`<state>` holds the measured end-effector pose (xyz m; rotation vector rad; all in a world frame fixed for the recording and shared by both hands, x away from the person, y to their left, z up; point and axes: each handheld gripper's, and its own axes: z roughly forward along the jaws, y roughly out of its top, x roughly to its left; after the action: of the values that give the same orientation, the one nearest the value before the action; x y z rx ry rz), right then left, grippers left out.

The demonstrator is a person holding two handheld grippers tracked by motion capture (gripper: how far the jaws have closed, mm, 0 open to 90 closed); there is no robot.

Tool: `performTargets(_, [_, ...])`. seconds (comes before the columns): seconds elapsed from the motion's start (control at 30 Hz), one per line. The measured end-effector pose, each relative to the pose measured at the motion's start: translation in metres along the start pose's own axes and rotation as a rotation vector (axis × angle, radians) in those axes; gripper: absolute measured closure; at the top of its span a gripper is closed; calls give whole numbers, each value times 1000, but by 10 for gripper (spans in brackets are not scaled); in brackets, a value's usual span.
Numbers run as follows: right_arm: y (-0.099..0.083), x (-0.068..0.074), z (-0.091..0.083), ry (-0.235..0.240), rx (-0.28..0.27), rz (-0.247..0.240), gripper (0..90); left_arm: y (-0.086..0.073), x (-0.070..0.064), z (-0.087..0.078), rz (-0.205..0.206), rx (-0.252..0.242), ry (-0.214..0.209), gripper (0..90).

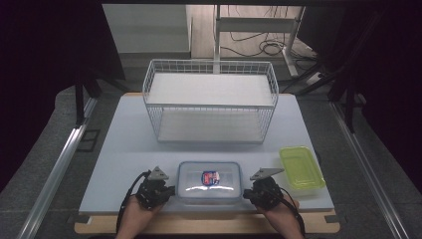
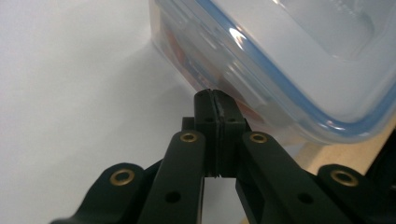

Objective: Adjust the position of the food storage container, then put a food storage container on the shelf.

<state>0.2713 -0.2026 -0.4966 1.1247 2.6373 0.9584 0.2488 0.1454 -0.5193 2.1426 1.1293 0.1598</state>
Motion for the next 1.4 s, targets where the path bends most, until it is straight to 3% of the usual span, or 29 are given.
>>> performTargets(0.07, [2,-4,2,-11,-5,2,896,3,2,3,0,1,13,899])
performTargets(0.17, [3,-5,3,-11,-11,-12,891,3,7,4,-5,-4,-5,891])
performTargets(0.27, [2,-5,1,-30,-15,-44,827,1,10,0,12,-3,40,876])
performTargets(0.37, [-1,-6,-5,-68,-22,-66,743,-3,18,-5,-4,-11,58,799])
performTargets(0.5, [-6,-11,-9,-97,-30,-67,610,-8,24,-8,-10,-23,75,536])
performTargets(0.57, [-7,-13,-11,-107,-48,-66,531,-10,26,-8,-9,-29,64,368])
performTargets(0.67, [-8,-17,-15,-110,-83,-75,401,-13,28,-9,-7,-41,46,246])
performTargets(0.8, [-9,-22,-19,-94,-115,-64,289,-16,32,-13,17,-64,55,141])
performTargets(0.87, [-8,-23,-22,-77,-143,-49,246,-18,34,-16,22,-90,47,133])
performTargets(1.0, [-7,-23,-25,-58,-188,-34,164,-17,40,-19,-7,-110,-23,136])
performTargets(1.17, [-4,-22,-25,-23,-202,-51,120,-13,39,-26,-23,-109,-32,135])
performTargets(1.4, [6,-16,-21,23,-229,-62,84,1,30,-32,-3,-124,-46,83])
